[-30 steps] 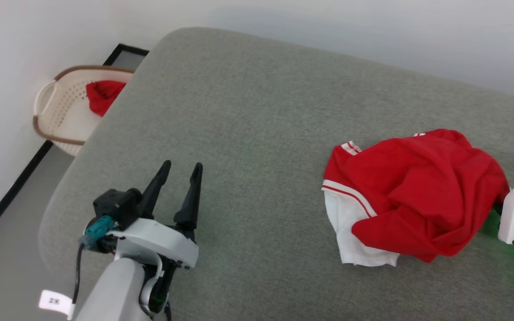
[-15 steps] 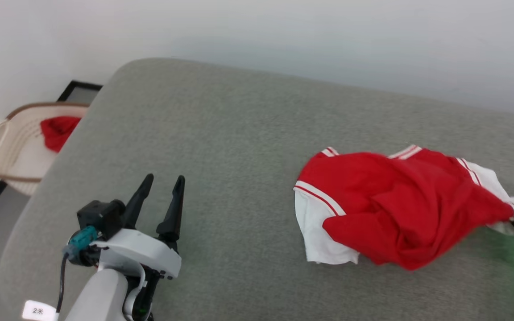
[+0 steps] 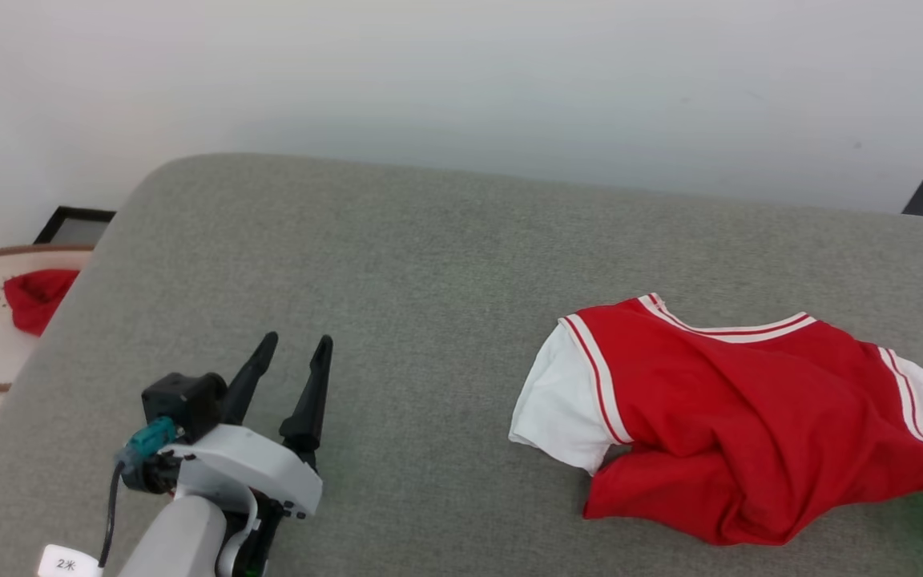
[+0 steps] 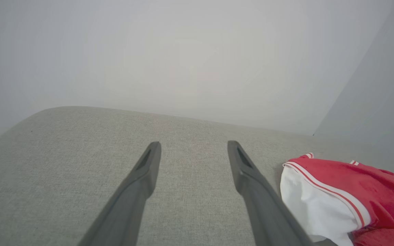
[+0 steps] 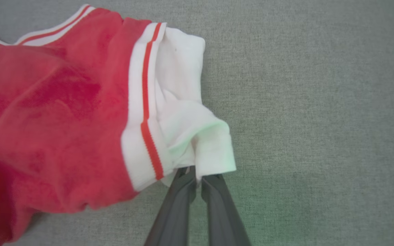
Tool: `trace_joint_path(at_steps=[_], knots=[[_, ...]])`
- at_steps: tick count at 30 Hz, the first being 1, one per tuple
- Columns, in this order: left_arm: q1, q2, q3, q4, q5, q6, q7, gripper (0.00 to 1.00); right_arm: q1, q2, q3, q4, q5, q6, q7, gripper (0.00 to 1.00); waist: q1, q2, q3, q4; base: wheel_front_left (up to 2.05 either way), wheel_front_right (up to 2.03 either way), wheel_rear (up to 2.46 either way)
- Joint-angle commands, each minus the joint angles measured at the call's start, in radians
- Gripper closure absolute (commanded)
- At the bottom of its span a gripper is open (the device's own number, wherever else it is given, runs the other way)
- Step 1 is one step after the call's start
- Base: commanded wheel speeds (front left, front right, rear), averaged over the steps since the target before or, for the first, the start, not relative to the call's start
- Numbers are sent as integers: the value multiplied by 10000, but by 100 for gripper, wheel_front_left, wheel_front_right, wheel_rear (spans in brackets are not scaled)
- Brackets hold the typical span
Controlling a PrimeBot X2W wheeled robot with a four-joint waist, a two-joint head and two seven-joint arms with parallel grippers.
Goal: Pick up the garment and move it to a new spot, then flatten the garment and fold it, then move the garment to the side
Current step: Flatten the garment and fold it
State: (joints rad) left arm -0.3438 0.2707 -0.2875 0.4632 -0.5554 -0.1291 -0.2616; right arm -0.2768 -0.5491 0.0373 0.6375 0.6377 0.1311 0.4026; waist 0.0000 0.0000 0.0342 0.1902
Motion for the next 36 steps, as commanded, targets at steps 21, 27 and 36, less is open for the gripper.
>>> trace_joint_path(at_steps=[21,27,36], knots=[[-1091,1271,-1833,-214,-1795,-31,1512,0,1153,1003,-139,-3205,-1365,-6,-2348,0,0,0,-623,-1567,0,0,0],[-1718,1637,-2300,-374,-2653,-31,3072,0,1932,1718,-509,-4492,-1819,-6,-2930,0,0,0,-656,-2131,0,0,0],[-2877,1612,-3065,223,-3771,-31,6128,0,2913,2674,-1050,-5926,-2233,-6,-2630,0,0,0,-454,-2892,0,0,0]])
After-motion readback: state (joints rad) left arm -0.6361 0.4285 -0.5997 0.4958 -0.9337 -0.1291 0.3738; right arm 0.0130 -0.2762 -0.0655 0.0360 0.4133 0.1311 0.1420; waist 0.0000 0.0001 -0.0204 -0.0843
